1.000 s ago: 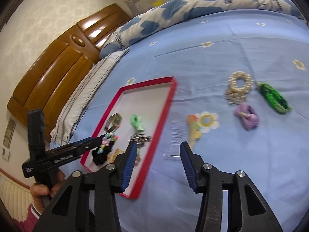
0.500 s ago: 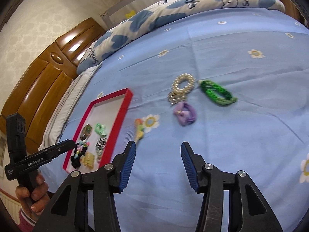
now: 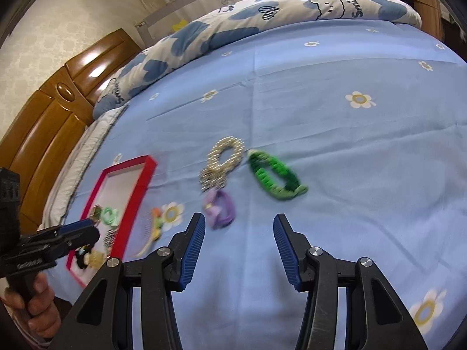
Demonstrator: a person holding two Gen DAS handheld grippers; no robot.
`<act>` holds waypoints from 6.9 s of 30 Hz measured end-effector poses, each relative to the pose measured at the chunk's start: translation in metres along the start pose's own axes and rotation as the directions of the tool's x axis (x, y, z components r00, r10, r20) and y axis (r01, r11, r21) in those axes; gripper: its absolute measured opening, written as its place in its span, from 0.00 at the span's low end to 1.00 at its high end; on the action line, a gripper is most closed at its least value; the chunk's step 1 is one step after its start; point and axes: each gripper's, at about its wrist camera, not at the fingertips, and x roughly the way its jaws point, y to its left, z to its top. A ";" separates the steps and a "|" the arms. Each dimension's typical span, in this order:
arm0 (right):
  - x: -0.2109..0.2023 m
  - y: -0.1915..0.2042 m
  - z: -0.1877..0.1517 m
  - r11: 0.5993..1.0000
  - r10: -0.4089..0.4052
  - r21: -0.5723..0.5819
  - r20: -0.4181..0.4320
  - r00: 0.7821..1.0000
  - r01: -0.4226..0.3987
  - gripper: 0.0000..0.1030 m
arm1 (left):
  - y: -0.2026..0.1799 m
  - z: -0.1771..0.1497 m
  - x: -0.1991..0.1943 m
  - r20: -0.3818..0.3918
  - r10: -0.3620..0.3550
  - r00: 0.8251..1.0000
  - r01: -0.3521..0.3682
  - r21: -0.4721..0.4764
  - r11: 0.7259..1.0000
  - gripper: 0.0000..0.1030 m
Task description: Organize jewelry
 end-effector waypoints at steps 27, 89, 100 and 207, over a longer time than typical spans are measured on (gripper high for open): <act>0.056 -0.048 0.029 0.996 0.027 -0.085 -0.094 0.995 -0.035 0.08 | -0.053 0.027 0.107 -0.124 -0.042 0.991 0.046 0.033 0.998 0.00; 0.009 0.085 -0.035 0.974 0.221 -0.044 -0.033 0.975 -0.222 0.08 | 0.063 -0.040 -0.026 0.022 0.031 0.999 -0.028 -0.150 0.988 0.10; 0.013 0.125 -0.035 0.964 0.242 -0.098 -0.049 0.969 -0.246 0.08 | 0.098 -0.050 -0.052 0.062 0.055 0.997 -0.041 -0.213 0.976 0.10; 0.011 0.170 -0.076 0.931 0.360 -0.013 -0.110 0.926 -0.364 0.72 | 0.161 -0.125 -0.101 0.061 0.141 0.988 -0.109 -0.367 0.924 0.75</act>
